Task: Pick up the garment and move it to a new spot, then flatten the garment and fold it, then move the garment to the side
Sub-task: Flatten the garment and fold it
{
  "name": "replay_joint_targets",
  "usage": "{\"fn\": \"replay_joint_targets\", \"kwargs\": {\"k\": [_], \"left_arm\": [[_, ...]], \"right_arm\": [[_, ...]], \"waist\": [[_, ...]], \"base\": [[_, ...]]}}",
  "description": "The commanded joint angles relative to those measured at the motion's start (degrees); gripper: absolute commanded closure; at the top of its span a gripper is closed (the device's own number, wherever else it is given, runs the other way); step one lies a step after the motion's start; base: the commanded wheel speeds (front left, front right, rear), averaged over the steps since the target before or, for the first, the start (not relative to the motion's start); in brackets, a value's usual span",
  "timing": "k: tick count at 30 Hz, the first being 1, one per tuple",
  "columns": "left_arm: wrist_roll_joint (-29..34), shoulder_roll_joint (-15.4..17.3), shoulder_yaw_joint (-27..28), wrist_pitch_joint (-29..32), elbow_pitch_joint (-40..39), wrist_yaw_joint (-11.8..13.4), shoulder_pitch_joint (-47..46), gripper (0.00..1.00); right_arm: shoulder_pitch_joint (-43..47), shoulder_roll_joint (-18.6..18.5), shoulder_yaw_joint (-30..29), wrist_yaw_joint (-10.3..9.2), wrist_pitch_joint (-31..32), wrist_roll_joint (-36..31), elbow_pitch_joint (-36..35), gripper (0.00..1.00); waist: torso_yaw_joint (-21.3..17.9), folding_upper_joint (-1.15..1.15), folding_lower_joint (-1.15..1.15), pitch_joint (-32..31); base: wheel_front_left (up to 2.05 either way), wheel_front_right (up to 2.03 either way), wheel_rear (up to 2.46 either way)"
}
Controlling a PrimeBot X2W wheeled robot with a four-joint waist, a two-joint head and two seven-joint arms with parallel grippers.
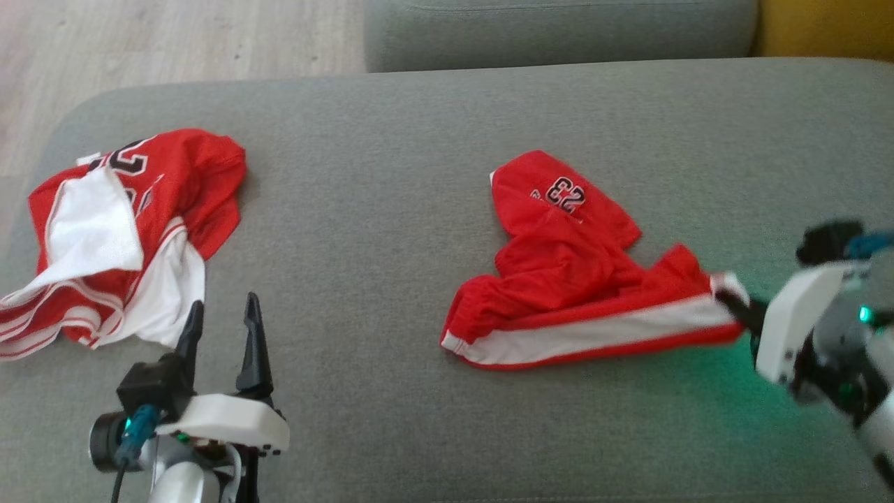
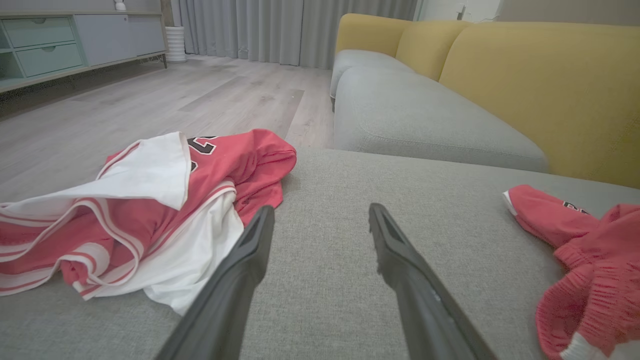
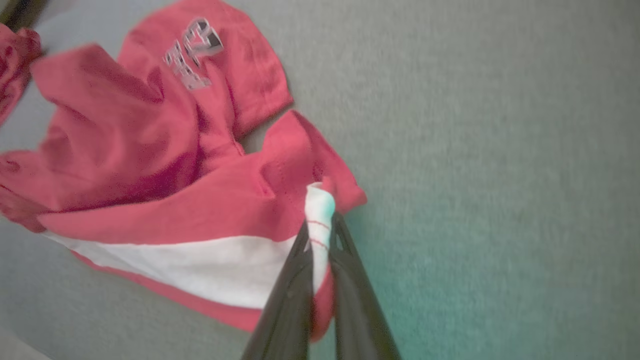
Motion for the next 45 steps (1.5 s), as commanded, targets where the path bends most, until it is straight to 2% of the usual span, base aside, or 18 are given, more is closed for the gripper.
{"fn": "replay_joint_targets", "kwargs": {"k": [1,2,3,4,10,14,19,24,28,30,34,36,39,41,43,45], "left_arm": [[0.3,0.2,2.3,-0.7,-1.8,-0.4,-1.5,0.0],[0.3,0.2,2.3,-0.7,-1.7,-0.4,-1.5,0.0],[0.3,0.2,2.3,-0.7,-1.6,-0.5,-1.5,0.0],[0.2,0.2,2.3,-0.7,-1.6,-0.5,-1.5,0.0],[0.3,0.2,2.8,-0.7,-1.0,-0.9,-1.5,0.0],[-0.2,0.2,3.2,-0.7,-0.9,-1.2,-1.6,0.0],[-0.3,0.2,3.0,-0.7,-1.1,-1.5,-1.8,0.0],[-0.4,0.2,2.9,-0.7,-0.4,-2.6,-2.1,0.0],[-0.6,0.2,2.7,-0.7,0.2,-3.0,-2.3,0.0],[-1.5,0.3,2.3,0.2,1.2,-4.3,-2.6,0.0],[-5.2,1.4,0.5,7.5,2.3,-8.5,-5.4,0.0],[-7.3,3.0,-1.8,14.0,2.2,-10.0,-8.4,0.0],[-13.4,5.9,-6.4,25.8,2.0,-10.9,-13.8,0.0],[-19.1,9.1,-11.7,33.4,1.3,-10.9,-17.5,0.0],[-22.5,14.0,-17.6,39.5,1.2,-11.0,-20.8,0.0],[-28.2,17.1,-22.6,44.9,1.7,-11.0,-23.0,0.0]], "right_arm": [[1.3,-0.3,-1.3,0.44,0.4,-1.6,-2.2,1.0],[2.6,0.5,-2.2,0.44,0.8,-2.4,-2.3,0.77],[3.7,1.3,-3.1,0.44,1.0,-3.6,-2.2,0.13],[4.7,2.1,-4.1,0.44,1.3,-5.0,-1.8,0.0],[7.6,6.9,-12.2,0.44,-1.5,-12.9,-4.2,0.0],[8.3,9.9,-18.3,0.44,-7.8,-18.5,-10.7,0.0],[11.5,15.7,-24.2,0.44,-16.4,-24.3,-17.2,0.0],[16.1,21.0,-27.0,0.44,-20.9,-27.9,-18.3,0.0],[17.1,22.4,-27.6,0.44,-21.9,-28.9,-18.4,0.0],[17.1,22.9,-28.0,0.44,-22.7,-29.6,-18.6,0.0],[16.6,23.7,-28.6,0.44,-24.4,-30.9,-18.9,0.0],[16.3,24.1,-29.3,0.44,-25.0,-31.4,-19.0,0.0],[15.8,24.5,-29.4,0.44,-25.4,-31.9,-18.9,0.0],[15.3,24.8,-29.0,0.44,-25.6,-31.9,-18.7,0.0],[14.8,25.3,-28.6,0.44,-25.7,-31.8,-18.4,0.0],[14.4,25.5,-28.0,0.44,-25.9,-31.5,-18.1,0.0]], "waist": [[-0.8,0.0,0.0,-0.1],[-1.0,0.0,0.0,-0.1],[-1.1,0.0,0.0,-0.2],[-1.2,0.0,0.0,-0.3],[-1.8,0.0,0.0,-0.7],[-2.1,0.0,0.0,-1.2],[-1.9,0.0,0.0,-1.6],[-1.9,0.0,0.0,-1.6],[-2.4,0.0,0.0,-1.5],[-3.0,0.0,0.0,-1.4],[-4.3,0.0,0.0,-1.1],[-4.9,0.0,0.0,-0.6],[-5.7,0.0,0.0,0.2],[-6.7,0.0,0.0,0.7],[-7.8,0.0,0.0,1.2],[-9.0,0.0,0.0,1.7]], "base": [[0.0,0.0,0.0],[0.0,0.0,0.0],[0.0,0.0,0.0],[0.0,0.0,0.0],[0.0,0.0,0.0],[0.0,0.0,0.0],[0.0,0.0,0.0],[0.0,0.0,0.0],[0.0,0.0,0.0],[0.0,0.0,0.0],[0.0,0.0,0.0],[0.0,0.0,0.0],[0.0,0.0,0.0],[0.0,0.0,0.0],[0.0,0.0,0.0],[0.0,0.0,0.0]]}}
